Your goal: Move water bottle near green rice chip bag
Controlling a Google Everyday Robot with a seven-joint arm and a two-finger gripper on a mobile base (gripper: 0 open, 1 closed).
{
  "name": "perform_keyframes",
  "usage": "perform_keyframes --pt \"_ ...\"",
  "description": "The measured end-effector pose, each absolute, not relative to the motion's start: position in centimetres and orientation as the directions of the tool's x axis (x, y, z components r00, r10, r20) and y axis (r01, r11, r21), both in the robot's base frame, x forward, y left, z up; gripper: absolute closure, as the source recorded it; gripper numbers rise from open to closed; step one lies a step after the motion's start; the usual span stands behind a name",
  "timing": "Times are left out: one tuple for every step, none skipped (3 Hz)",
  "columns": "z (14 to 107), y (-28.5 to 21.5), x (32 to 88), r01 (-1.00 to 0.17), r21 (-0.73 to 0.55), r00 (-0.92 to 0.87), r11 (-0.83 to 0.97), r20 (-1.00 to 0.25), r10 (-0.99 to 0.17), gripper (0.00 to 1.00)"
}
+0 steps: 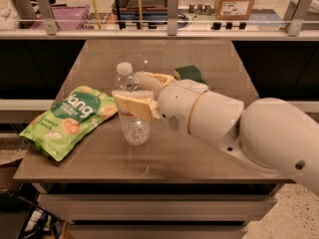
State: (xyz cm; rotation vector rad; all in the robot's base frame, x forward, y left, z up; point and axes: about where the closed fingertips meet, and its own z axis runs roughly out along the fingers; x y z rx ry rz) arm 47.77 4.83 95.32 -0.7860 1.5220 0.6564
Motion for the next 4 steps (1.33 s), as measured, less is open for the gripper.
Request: perform_keyframes --pt "95.33 4.55 47.69 -0.786 -0.042 -0.019 0.617 -0.996 -0.092 1.0" --pt "95.19 3.78 47.36 -0.766 -0.04 -0.013 0.642 -0.997 -0.077 1.0" --pt "95.24 3.91 47.31 -0.767 -0.042 -0.012 0.641 -0.997 -0.079 0.83" --pt "95.29 4.11 47.24 -0.769 -0.044 -0.01 0.638 -0.997 -0.081 0.59"
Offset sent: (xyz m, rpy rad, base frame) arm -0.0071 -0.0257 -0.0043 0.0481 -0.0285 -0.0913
